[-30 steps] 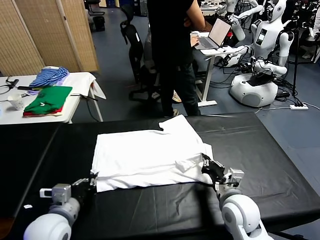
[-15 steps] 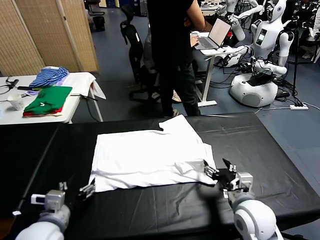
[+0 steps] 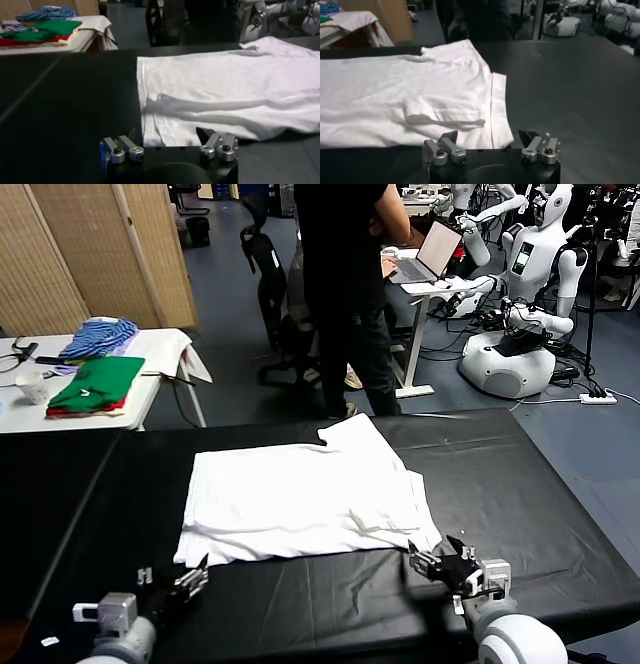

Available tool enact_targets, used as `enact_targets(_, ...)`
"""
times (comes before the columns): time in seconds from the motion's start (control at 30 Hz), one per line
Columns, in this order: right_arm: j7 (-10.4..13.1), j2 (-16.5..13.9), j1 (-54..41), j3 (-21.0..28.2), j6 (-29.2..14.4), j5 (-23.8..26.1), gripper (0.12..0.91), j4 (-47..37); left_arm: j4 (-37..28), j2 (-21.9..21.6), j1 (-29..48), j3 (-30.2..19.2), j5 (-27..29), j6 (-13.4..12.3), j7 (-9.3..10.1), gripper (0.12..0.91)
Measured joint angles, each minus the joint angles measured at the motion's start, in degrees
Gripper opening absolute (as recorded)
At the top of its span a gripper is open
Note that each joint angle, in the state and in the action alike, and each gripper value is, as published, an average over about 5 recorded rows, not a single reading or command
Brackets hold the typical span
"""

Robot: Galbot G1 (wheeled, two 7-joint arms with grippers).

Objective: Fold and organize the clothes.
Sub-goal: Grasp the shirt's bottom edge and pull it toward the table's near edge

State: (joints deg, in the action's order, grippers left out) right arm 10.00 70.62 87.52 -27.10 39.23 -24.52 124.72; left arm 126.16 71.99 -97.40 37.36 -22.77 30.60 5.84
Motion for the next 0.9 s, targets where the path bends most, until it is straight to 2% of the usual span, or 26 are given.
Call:
enact_targets(0.13,0.03,-0.13,0.45,0.05,0.01,0.16,0.454,0.34,0.25,-0.29,-0.76,0.02,-0.18,2.04,-0.06,0.905)
enact_targets(0.17,0.04,-0.18,0.52,0.05,0.03,0.17,0.392,0.39,0.32,-0.38,-0.92,0.04,-0.25,2.51,-0.09,0.897)
enact_targets(0.23,0.09,-0.26,0.7,0.02,0.11,0.18,0.29,0.49,0.45,-0.5,-1.1,0.05,-0.37,3.37,-0.13,0.855)
enact_targets(0.3,0.19,-0.33,1.0,-0.05,0.35,0.2,0.205,0.7,0.65,-0.59,-1.24,0.03,-0.45,4.15,-0.2,0.76)
enact_targets(0.4,0.5,-0.44,1.67,-0.26,1.07,0.22,0.165,1.27,1.06,-0.9,-1.63,0.01,-0.56,5.48,-0.3,0.583)
enact_targets(0.5,1.05,-0.63,2.57,-0.71,2.19,0.22,0.162,2.19,1.44,-1.46,-2.23,0.17,-0.9,6.9,-0.44,0.394)
enact_targets(0.63,1.82,-1.11,4.42,-1.67,2.89,0.17,0.162,3.93,2.55,-2.39,-3.58,1.04,-2.37,9.66,-0.73,0.187)
enact_targets(0.7,2.2,-1.47,5.69,-2.28,2.92,0.13,0.162,5.12,3.36,-2.88,-4.52,1.65,-3.01,10.79,-0.94,0.147)
enact_targets(0.9,3.16,-2.68,10.57,-4.24,2.96,-0.03,0.162,9.51,7.05,-4.35,-9.53,3.36,-3.69,11.52,-1.77,0.144)
